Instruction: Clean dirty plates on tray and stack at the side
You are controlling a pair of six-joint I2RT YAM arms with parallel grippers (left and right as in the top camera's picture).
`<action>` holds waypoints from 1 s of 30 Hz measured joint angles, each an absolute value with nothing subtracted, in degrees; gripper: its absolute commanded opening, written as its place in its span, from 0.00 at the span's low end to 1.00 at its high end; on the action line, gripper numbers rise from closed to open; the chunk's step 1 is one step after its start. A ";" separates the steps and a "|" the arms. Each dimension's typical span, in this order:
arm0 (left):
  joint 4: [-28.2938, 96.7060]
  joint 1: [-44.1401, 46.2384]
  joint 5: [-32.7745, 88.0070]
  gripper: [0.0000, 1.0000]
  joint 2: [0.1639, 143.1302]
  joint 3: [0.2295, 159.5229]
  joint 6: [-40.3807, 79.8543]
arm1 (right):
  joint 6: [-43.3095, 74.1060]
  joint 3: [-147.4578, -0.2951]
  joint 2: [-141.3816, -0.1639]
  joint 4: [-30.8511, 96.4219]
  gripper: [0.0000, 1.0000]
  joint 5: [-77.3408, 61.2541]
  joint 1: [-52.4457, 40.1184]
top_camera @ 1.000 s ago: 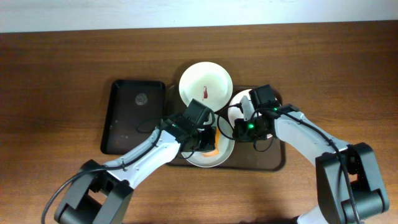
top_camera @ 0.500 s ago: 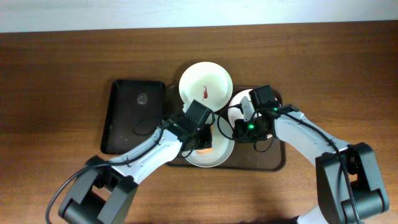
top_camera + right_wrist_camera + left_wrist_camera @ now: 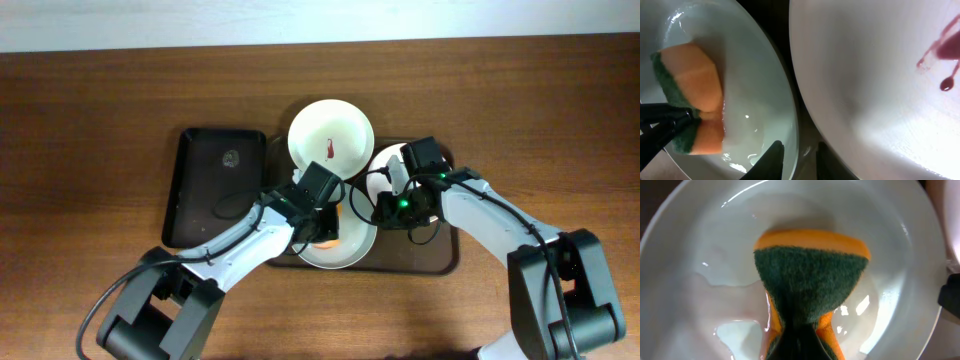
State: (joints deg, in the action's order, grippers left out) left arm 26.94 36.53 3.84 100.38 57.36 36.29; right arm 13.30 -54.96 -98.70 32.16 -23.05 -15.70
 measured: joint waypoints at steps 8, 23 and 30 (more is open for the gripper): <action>31.31 34.09 0.93 0.00 98.76 57.60 35.55 | 13.26 -54.96 -98.70 32.29 0.23 -23.05 -15.70; 34.46 25.63 -6.52 0.00 84.75 57.60 29.23 | 13.26 -54.96 -98.70 33.80 0.34 -23.07 -15.70; 34.57 17.61 -7.55 0.00 84.75 57.60 21.17 | 13.26 -54.96 -98.70 33.82 0.34 -23.07 -15.70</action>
